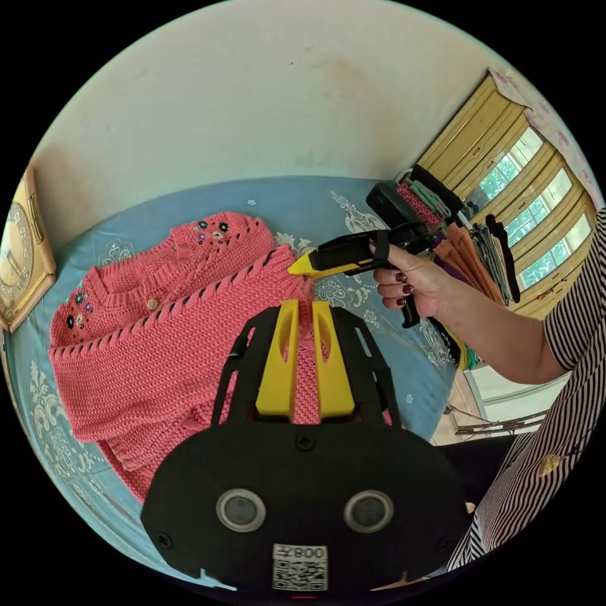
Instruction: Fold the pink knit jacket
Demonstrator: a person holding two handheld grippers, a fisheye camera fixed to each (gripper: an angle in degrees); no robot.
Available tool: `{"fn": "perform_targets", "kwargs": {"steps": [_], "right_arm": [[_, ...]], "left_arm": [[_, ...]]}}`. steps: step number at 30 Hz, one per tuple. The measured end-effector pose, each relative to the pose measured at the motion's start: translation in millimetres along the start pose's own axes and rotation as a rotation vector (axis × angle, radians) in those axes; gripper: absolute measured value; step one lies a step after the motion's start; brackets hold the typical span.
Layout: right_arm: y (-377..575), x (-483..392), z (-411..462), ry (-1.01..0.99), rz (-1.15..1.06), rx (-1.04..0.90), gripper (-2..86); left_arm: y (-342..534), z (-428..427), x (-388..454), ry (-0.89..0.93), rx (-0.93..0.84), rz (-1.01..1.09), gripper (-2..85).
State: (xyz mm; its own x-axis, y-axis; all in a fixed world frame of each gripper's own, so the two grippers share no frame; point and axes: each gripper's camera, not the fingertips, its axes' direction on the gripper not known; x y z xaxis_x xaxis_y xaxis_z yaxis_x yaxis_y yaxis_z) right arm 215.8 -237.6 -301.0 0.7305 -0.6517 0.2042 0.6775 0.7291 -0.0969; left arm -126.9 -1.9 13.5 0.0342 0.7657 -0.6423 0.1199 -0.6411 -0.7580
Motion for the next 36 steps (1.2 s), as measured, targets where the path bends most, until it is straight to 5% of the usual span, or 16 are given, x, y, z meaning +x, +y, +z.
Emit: {"fn": "perform_targets", "kwargs": {"steps": [8,18,28,36], "right_arm": [[10,42,28,0.1,0.101,-0.067,1.6],[23,-32,19,0.197,0.003,0.061,0.2],[-7,-86,136,0.519,-0.187,-0.178,0.1],[13,-125,188,0.68,-0.321,-0.266,0.1]], "left_arm": [[14,101,-24,0.075,-0.193,-0.071,7.2],[40,56,-42,0.23,-0.057,-0.143,7.3],[107,-52,-205,-0.355,0.022,-0.552,1.3],[111,-71,-243,-0.298,-0.013,-0.566,0.3]]}}
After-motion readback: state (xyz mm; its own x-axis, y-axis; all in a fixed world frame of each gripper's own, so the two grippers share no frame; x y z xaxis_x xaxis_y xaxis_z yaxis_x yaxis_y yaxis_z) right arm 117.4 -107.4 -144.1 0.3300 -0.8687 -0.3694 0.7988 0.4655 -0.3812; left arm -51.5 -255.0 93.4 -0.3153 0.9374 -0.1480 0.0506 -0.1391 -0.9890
